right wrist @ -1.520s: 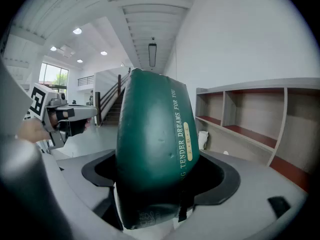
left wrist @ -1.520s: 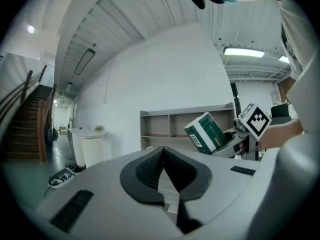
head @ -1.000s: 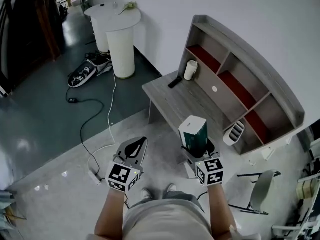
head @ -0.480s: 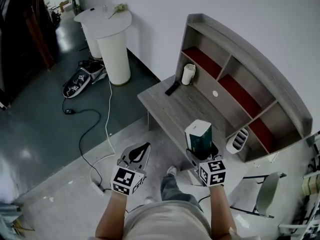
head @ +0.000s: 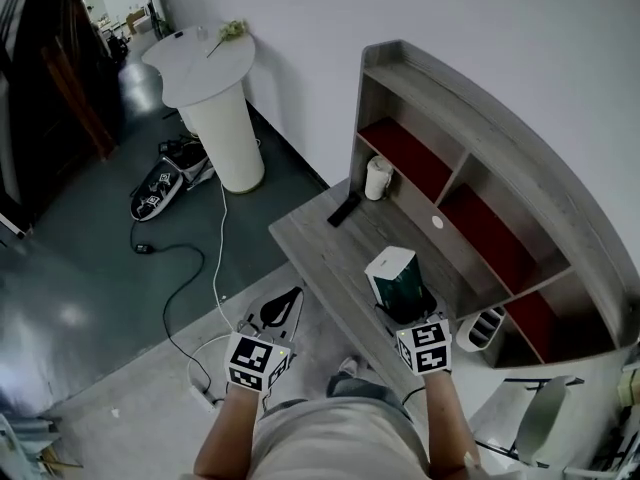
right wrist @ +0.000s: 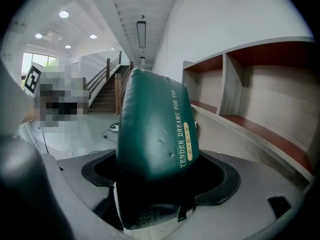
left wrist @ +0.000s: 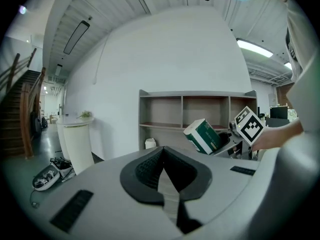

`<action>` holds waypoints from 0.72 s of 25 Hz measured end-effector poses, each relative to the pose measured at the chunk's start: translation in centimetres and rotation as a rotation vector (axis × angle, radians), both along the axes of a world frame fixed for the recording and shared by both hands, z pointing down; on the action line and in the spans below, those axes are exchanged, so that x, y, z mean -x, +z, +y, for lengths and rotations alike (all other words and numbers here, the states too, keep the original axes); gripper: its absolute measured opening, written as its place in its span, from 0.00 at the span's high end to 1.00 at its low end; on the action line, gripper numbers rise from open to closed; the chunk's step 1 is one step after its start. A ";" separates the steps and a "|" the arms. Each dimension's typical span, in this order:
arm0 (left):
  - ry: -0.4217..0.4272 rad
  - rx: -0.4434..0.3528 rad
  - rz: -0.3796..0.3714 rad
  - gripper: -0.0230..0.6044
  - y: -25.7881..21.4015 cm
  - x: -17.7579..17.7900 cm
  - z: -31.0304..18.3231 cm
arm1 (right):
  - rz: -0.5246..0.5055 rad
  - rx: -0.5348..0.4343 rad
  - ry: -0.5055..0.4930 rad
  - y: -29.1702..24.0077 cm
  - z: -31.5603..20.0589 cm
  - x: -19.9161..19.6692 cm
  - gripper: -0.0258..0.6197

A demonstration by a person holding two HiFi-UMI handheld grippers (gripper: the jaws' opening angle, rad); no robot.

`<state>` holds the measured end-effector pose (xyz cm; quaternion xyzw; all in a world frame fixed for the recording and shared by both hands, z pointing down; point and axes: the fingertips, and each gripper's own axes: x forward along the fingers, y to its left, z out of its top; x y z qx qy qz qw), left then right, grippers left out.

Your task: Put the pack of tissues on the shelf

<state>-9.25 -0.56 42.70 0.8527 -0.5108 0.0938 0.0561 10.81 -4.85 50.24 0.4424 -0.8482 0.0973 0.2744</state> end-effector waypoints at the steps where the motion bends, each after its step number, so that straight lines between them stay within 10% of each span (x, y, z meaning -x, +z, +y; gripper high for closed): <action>1: 0.001 0.004 -0.001 0.94 0.1 -0.5 -0.8 | 0.006 0.004 -0.004 0.3 -0.8 -0.4 0.22; 18: 0.040 0.111 -0.015 0.94 3.3 -2.9 -8.3 | 0.198 0.168 0.047 10.9 -8.5 -5.5 0.22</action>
